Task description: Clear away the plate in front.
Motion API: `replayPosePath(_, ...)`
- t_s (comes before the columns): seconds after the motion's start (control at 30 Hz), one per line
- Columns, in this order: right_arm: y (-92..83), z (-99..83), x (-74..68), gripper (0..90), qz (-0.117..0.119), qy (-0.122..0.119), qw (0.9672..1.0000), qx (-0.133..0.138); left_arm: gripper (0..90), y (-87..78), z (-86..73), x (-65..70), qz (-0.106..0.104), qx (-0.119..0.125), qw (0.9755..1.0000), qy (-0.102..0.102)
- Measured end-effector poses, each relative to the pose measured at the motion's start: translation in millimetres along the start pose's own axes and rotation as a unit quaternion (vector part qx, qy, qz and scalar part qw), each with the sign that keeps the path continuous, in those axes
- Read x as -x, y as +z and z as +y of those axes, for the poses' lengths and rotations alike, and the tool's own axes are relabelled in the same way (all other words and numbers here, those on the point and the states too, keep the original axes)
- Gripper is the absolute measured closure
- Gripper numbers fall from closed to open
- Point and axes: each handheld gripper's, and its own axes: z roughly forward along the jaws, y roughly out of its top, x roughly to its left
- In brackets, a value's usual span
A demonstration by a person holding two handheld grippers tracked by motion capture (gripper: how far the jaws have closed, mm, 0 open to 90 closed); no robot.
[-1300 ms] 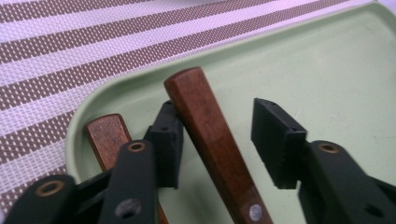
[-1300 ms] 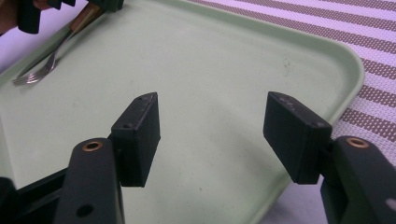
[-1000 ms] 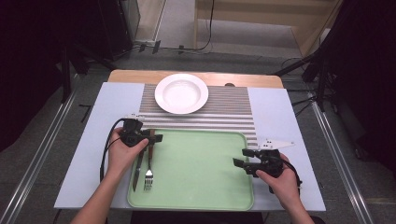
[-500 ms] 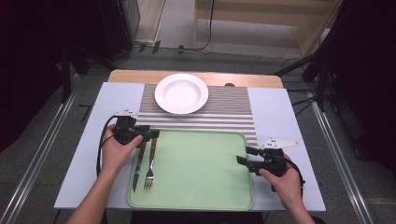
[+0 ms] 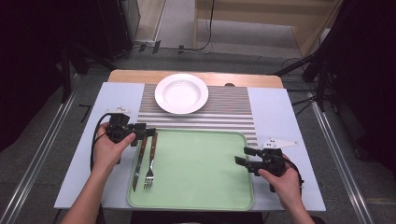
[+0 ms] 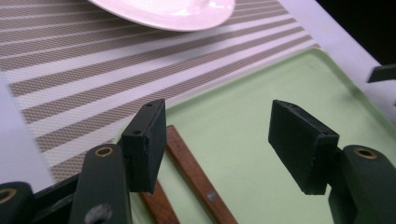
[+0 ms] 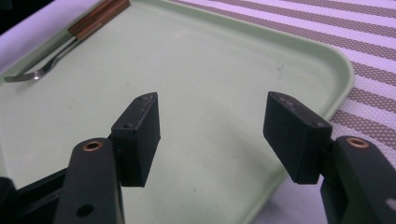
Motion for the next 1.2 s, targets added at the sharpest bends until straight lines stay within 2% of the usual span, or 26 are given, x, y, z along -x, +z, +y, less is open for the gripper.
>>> replayPosePath(0.17, 2.0, 0.8, -1.9, 34.9, -0.001, -0.006, 1.0000, -0.002, 37.1, 3.6, 5.5, -3.9, 0.013, -0.009, 0.9999, 0.003)
replayPosePath(0.3, 2.5, 0.4, -2.7, 34.5, -0.005, -0.010, 0.9999, -0.009, 37.1, 5.4, 12.4, -8.1, 0.008, -0.011, 0.9999, -0.004)
replayPosePath(0.33, 2.7, 0.5, -2.9, 34.5, -0.004, -0.011, 0.9999, -0.008, 37.1, 7.8, 15.1, -10.1, 0.001, -0.016, 0.9999, -0.007)
replayPosePath(0.47, 3.5, 1.4, -6.3, 34.5, 0.004, -0.018, 0.9998, -0.012, 37.1, 12.8, 25.7, -14.0, 0.010, -0.021, 0.9997, -0.006)
replayPosePath(0.6, 4.0, 2.7, -7.0, 34.5, 0.000, -0.027, 0.9995, -0.014, 37.1, 16.7, 34.4, -14.9, 0.009, -0.016, 0.9998, -0.009)
replayPosePath(0.7, 2.8, 3.6, -6.6, 34.6, 0.001, -0.023, 0.9997, -0.010, 38.9, 20.0, 40.2, -18.0, 0.024, -0.009, 0.9996, -0.010)
replayPosePath(0.73, 2.5, 3.8, -6.5, 34.6, 0.000, -0.023, 0.9997, -0.011, 38.9, 21.0, 42.7, -19.9, 0.023, -0.008, 0.9996, -0.016)
replayPosePath(0.83, 1.9, 3.8, -6.2, 34.5, 0.000, -0.023, 0.9997, -0.010, 38.9, 23.0, 45.7, -24.7, 0.024, 0.011, 0.9994, -0.024)
replayPosePath(0.97, 2.5, 4.2, -6.2, 34.6, 0.001, -0.022, 0.9997, -0.009, 38.8, 27.9, 52.4, -33.8, 0.041, 0.007, 0.9988, -0.025)
replayPosePath(1.1, 2.4, 4.1, -6.1, 34.6, -0.001, -0.022, 0.9997, -0.010, 38.6, 36.9, 55.7, -42.2, 0.039, 0.012, 0.9984, -0.038)
replayPosePath(1.2, 2.0, 4.2, -5.4, 34.5, -0.002, -0.021, 0.9997, -0.009, 37.6, 42.2, 59.5, -45.5, 0.042, 0.004, 0.9985, -0.036)
